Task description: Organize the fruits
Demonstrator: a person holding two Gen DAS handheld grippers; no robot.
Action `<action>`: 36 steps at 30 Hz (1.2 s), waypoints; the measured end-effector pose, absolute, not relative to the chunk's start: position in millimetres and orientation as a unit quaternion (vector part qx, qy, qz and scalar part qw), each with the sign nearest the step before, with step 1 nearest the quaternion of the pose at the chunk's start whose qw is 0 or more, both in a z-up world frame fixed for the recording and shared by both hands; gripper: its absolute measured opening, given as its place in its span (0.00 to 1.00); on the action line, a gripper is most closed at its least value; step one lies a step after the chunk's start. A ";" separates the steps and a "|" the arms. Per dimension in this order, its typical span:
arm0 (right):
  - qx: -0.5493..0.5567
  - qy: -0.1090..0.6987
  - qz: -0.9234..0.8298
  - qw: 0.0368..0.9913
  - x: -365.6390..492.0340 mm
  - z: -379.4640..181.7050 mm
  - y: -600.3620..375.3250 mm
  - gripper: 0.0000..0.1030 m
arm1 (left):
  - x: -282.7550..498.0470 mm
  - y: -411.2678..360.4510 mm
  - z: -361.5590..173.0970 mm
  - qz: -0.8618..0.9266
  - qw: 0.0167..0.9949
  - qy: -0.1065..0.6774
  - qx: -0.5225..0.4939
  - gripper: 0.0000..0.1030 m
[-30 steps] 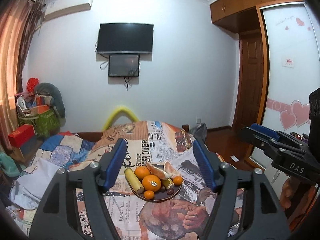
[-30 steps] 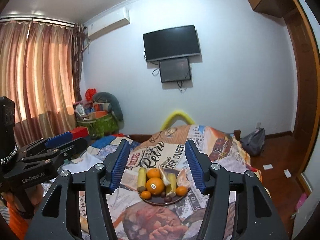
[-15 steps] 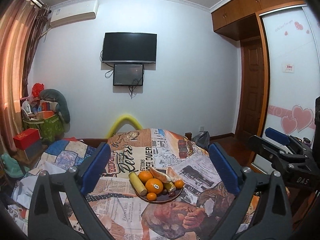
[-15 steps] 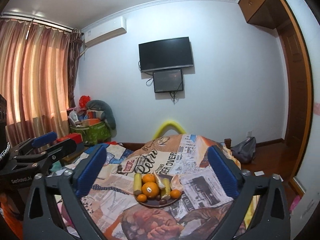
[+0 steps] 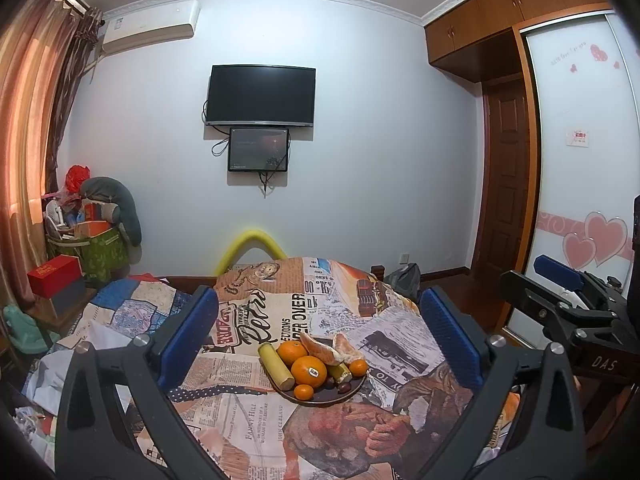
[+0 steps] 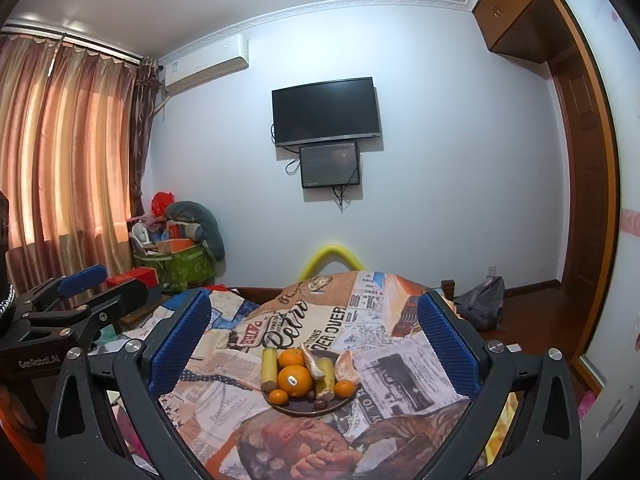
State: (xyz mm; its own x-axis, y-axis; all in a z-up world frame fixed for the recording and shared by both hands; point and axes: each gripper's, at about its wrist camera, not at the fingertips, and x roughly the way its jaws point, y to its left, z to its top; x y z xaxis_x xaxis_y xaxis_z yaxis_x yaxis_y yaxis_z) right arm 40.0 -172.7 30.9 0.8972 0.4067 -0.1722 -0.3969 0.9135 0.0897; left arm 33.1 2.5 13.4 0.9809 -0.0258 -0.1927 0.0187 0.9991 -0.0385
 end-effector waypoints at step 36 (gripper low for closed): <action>0.030 0.101 0.199 0.974 38.7 32.7 -176.6 1.00 | 39.5 3.1 9.5 -0.017 0.995 0.101 -0.012 1.00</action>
